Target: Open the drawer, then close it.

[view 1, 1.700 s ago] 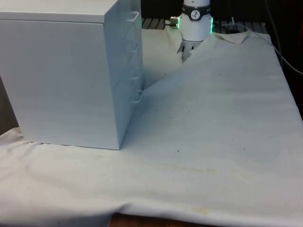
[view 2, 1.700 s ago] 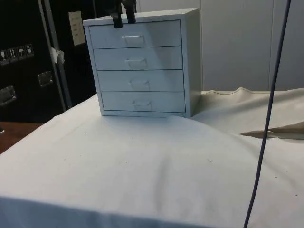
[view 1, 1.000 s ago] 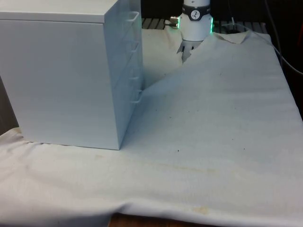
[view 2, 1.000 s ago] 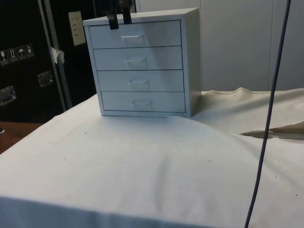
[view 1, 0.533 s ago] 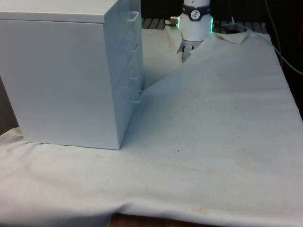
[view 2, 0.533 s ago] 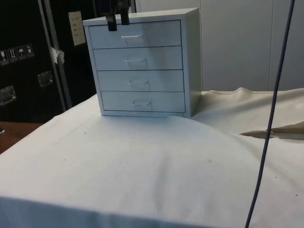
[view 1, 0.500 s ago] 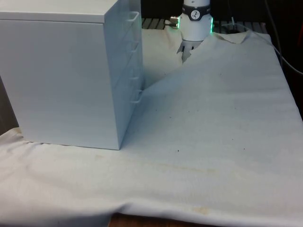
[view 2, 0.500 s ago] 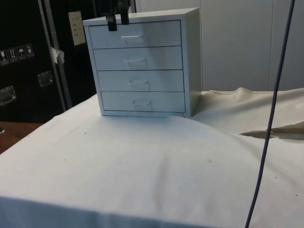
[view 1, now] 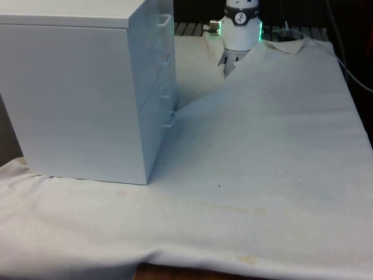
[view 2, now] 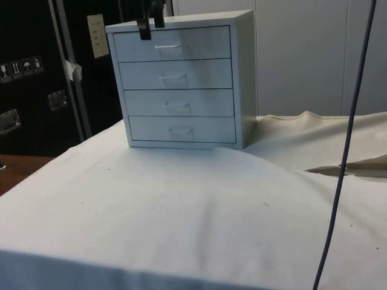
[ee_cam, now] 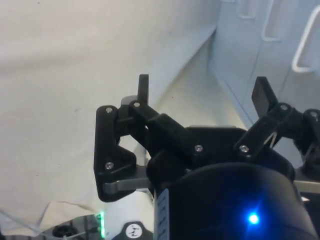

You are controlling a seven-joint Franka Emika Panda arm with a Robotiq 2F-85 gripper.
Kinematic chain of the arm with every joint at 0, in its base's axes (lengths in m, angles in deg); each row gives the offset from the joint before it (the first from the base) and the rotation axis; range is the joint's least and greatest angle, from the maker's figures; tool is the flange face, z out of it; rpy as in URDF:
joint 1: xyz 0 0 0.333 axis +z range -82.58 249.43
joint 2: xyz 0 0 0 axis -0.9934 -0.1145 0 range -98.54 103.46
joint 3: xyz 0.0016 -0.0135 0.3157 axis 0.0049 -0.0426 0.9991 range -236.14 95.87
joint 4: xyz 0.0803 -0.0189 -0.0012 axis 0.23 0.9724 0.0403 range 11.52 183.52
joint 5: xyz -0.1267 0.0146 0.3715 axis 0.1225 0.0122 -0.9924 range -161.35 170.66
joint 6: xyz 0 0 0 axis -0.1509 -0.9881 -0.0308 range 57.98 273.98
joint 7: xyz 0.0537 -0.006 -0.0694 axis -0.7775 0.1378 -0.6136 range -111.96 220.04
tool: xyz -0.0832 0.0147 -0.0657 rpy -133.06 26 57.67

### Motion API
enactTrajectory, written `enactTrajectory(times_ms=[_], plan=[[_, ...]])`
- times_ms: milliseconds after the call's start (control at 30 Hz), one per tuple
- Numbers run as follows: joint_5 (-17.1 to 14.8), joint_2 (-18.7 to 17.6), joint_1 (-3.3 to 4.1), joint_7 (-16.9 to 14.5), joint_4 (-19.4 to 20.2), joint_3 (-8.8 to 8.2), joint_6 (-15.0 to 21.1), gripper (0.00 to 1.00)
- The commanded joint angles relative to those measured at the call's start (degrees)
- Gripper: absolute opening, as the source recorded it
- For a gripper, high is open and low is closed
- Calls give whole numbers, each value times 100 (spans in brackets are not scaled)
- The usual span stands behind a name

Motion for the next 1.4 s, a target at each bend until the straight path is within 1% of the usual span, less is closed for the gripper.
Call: enactTrajectory(times_ms=[0,100,167,200,233,267,500,533,567,633,800,833,867,1000,1100,1133,1200,1233,1367], plan=[[126,17,11,86,29,0,80,100],[309,17,17,172,34,23,74,100],[355,11,17,195,34,29,69,100],[441,6,17,241,40,40,63,100],[327,0,6,160,17,34,0,100],[487,0,17,258,40,46,57,100],[854,-11,23,430,63,80,23,100],[762,-6,6,361,52,74,0,100],[894,-17,29,458,74,92,29,100],[1003,-34,29,561,115,138,63,100],[1094,-126,11,728,195,178,189,100],[1037,-120,11,682,160,183,86,100],[1100,-149,6,756,206,172,218,100],[1106,-338,0,854,201,155,350,100],[1129,-424,6,940,212,155,401,100],[1060,-430,0,888,195,160,344,100],[1215,-487,6,1031,201,149,418,100],[1215,-487,6,1031,201,149,418,100],[1381,-556,11,1146,218,155,407,100]])
